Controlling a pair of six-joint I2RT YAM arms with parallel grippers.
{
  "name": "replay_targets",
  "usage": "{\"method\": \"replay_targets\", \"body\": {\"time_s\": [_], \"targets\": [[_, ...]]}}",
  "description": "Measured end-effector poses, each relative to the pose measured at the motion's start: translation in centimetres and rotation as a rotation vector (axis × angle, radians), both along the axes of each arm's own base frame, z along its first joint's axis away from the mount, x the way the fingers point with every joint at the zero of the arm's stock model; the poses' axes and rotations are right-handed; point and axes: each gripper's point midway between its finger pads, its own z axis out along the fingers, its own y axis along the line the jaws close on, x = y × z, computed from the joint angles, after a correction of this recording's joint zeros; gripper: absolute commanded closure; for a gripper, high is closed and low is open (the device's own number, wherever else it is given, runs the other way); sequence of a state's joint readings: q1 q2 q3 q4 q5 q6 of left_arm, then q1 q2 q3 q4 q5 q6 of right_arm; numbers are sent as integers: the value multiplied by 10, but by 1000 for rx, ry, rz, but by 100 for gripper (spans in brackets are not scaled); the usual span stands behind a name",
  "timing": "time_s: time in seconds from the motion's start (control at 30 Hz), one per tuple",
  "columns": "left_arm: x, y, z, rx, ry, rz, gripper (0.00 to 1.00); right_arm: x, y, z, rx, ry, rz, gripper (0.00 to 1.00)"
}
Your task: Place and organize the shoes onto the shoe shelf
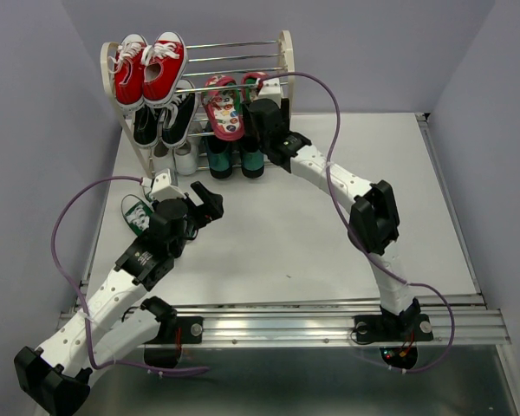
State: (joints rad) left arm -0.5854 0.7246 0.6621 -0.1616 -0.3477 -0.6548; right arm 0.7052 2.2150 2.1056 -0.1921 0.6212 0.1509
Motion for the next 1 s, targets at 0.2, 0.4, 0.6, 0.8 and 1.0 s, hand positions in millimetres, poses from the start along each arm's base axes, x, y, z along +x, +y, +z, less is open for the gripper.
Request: {"method": "replay_targets", "body": {"time_s": [0.2,0.4,0.6,0.8,1.0], "targets": [[0,0,0,0,0,0,1,1,2,1,19,-24,11,88],[0,0,0,0,0,0,1,2,3,3,52,-29,6,92],[0,0,0,0,0,0,1,1,6,5,67,-41,0,95],[0,0,0,0,0,0,1,1,11,3,76,-74,-8,96],[0,0,0,0,0,0,1,0,14,3,71,-89,-4,96]]}}
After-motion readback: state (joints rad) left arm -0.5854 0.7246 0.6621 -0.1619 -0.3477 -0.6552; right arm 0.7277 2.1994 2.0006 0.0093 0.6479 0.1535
